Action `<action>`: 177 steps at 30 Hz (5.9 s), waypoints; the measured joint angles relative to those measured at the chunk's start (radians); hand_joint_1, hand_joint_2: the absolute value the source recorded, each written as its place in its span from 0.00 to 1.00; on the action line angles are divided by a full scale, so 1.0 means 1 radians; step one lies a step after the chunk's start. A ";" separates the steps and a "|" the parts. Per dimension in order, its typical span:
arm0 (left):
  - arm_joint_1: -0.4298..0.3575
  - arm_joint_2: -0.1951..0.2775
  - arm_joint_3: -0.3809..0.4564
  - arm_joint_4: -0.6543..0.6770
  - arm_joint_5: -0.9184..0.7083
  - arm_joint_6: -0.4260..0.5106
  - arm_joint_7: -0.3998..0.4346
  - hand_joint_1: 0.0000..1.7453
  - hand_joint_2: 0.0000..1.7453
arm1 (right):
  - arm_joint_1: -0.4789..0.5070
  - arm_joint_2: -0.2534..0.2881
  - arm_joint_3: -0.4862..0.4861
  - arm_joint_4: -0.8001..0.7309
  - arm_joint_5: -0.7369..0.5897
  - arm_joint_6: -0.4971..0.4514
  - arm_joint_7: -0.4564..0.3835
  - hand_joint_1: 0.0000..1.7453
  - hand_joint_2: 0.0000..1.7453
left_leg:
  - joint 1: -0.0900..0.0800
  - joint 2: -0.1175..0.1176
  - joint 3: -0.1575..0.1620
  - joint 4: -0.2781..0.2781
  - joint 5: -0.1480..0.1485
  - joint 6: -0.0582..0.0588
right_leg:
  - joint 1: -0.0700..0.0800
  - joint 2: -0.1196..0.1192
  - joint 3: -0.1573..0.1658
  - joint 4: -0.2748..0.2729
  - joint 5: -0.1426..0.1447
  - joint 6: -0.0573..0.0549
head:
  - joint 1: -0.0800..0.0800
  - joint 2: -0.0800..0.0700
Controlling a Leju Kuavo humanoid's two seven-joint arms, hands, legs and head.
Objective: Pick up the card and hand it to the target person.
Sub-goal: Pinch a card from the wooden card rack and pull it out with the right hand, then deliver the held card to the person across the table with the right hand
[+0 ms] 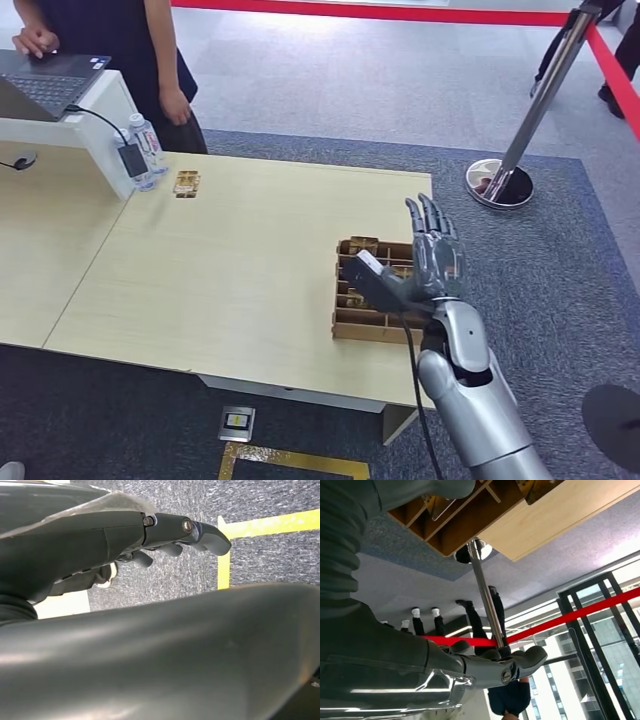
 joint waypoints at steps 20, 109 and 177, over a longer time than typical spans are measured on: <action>0.000 0.000 0.000 0.000 0.000 -0.002 0.007 0.00 0.00 | -0.001 -0.003 0.014 0.035 0.035 0.037 0.036 0.46 1.00 | 0.000 0.000 0.000 0.000 0.000 0.000 | 0.000 0.000 0.000 0.000 0.000 0.000 | 0.000 0.000; 0.001 0.001 0.000 0.000 -0.010 -0.006 0.017 0.00 0.00 | -0.068 -0.018 -0.004 0.278 0.085 0.080 0.081 0.62 1.00 | 0.000 0.000 0.000 0.000 0.000 0.000 | 0.000 0.000 0.000 0.000 0.000 0.000 | 0.000 0.000; -0.006 -0.002 0.000 0.000 -0.006 -0.017 -0.016 0.00 0.00 | -0.205 -0.046 0.014 -0.135 0.053 0.073 -0.060 1.00 1.00 | 0.000 0.000 0.000 0.000 0.002 -0.001 | 0.000 0.000 0.000 0.001 0.002 -0.001 | 0.000 0.000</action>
